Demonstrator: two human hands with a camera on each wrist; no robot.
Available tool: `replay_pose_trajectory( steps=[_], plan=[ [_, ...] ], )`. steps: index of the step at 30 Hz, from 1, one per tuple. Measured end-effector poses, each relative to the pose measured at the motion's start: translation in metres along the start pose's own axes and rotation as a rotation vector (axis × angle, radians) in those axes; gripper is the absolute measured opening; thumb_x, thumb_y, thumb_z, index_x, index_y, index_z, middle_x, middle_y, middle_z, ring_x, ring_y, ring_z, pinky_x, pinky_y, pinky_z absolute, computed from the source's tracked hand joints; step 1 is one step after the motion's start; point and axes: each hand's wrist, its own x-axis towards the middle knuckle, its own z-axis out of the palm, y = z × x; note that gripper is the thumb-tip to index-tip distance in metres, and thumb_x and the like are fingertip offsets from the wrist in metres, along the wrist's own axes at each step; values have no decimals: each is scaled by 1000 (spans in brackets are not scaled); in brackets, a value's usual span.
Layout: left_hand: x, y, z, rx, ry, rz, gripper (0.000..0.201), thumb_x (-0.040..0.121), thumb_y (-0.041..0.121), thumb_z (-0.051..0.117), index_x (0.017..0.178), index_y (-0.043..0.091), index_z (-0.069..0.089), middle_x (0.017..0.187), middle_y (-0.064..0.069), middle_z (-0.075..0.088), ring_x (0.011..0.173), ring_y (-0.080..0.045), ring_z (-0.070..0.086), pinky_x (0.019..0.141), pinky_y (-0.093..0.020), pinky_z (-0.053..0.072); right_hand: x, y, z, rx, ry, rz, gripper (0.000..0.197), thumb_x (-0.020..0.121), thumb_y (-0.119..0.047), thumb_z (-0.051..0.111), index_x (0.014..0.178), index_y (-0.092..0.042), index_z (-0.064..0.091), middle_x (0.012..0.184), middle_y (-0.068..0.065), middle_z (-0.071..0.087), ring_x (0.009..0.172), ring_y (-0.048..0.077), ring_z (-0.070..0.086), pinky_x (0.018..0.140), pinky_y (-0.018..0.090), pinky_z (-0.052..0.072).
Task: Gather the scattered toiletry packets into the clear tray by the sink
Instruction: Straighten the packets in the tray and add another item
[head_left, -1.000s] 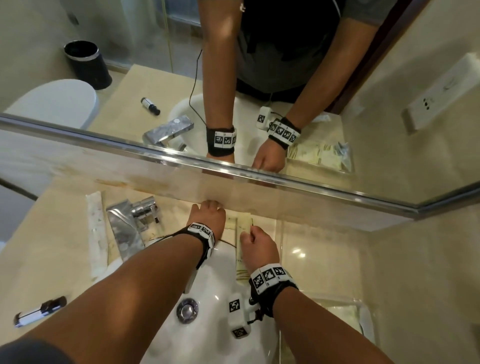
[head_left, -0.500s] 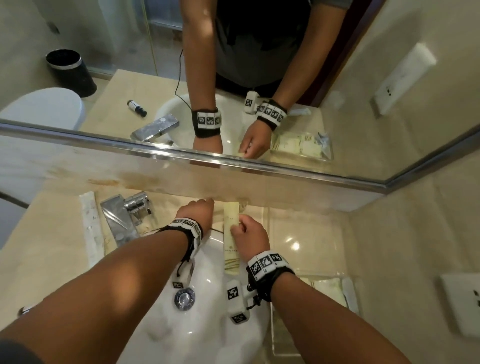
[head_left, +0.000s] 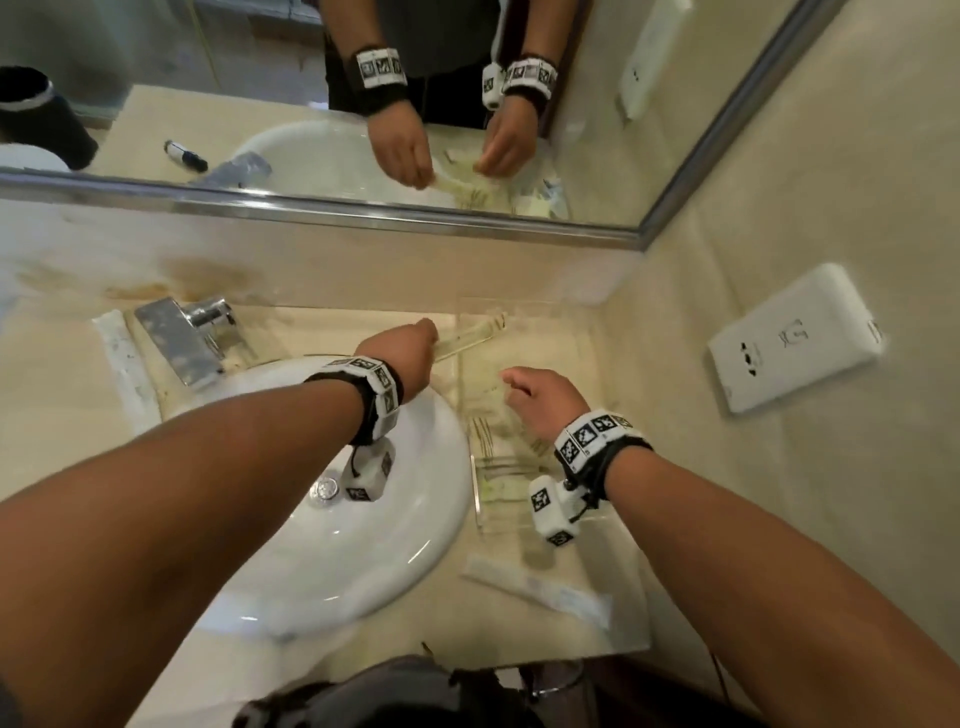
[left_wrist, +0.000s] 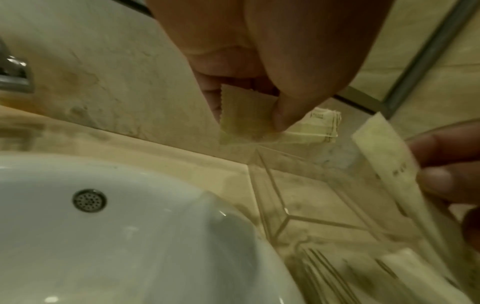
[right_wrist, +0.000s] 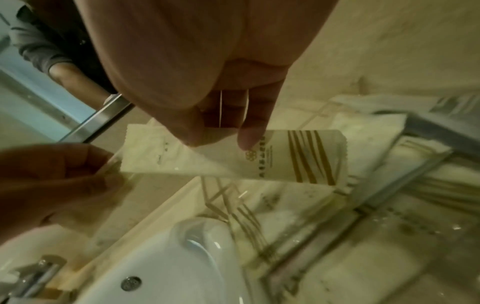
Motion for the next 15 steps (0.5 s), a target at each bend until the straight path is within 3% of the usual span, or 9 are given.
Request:
replay_pose_trajectory(
  steps=[2, 9, 15],
  plan=[
    [-9, 18, 9, -10, -18, 19, 17, 92, 17, 45, 109, 19, 49, 90, -4, 61, 74, -27, 55, 63, -33, 40, -15, 15, 0, -81, -62, -11, 39, 99, -19, 51, 136, -22, 62, 142, -3, 59, 130, 16, 54, 108, 27, 40],
    [-41, 58, 38, -26, -100, 48, 16, 97, 20, 41, 111, 21, 49, 88, 0, 62, 75, -24, 57, 63, -32, 43, -47, 51, 30, -389, -321, -25, 38, 100, -23, 48, 133, -30, 64, 141, -2, 61, 126, 23, 57, 107, 37, 45],
    [-52, 63, 58, -84, -127, 22, 16, 96, 24, 42, 109, 22, 51, 85, 0, 62, 75, -24, 59, 62, -30, 43, -54, 67, 60, -541, -363, -92, 37, 99, -23, 46, 131, -29, 64, 133, 0, 65, 116, 24, 62, 92, 33, 49]
  ],
)
